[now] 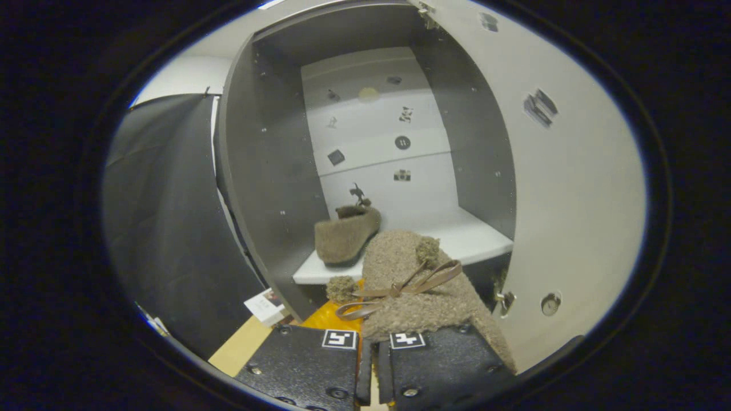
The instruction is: Open the shoe cabinet door, grab the shoes and put them into the shoe cabinet, then close the shoe cabinet door.
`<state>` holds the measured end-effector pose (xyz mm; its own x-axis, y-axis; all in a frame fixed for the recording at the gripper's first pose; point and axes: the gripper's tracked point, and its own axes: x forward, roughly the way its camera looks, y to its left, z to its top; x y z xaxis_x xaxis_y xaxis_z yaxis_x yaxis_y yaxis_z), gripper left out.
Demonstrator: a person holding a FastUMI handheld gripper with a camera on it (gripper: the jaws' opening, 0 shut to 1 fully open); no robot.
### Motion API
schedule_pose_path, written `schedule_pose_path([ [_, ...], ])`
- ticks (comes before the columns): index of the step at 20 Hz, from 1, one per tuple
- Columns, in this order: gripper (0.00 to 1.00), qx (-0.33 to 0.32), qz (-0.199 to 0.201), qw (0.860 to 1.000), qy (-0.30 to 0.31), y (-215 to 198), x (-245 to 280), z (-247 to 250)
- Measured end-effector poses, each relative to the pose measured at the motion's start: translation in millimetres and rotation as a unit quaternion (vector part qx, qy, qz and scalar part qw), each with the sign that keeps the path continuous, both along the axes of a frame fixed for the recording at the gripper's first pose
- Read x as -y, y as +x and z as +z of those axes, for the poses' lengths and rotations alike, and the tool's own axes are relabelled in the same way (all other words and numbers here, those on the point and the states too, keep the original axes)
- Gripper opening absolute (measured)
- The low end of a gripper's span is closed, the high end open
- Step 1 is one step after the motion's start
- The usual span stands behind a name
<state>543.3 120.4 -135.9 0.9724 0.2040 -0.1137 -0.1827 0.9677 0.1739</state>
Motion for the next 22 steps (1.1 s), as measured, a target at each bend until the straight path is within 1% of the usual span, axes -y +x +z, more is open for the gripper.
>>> schedule_pose_path([
  [4,0.08,0.042,-0.008,0.999,-0.002,41.4,-9.4,46.0],
  [6,0.08,0.065,-0.019,0.998,-0.006,62.2,-7.8,69.5],
  [8,0.08,0.076,-0.023,0.997,-0.007,82.1,-9.0,82.0],
  [11,0.08,0.085,-0.044,0.995,-0.025,124.9,-5.1,91.9],
  [13,0.08,0.080,-0.055,0.995,-0.026,147.4,-3.6,91.3],
  [15,0.08,0.066,-0.058,0.996,-0.012,170.7,-3.7,87.7],
  [18,0.08,0.051,-0.070,0.996,-0.014,199.6,0.8,78.7],
  [20,0.08,0.031,-0.072,0.997,-0.002,209.2,2.3,66.6],
  [22,0.08,-0.004,-0.087,0.996,0.004,218.5,9.5,49.4],
])
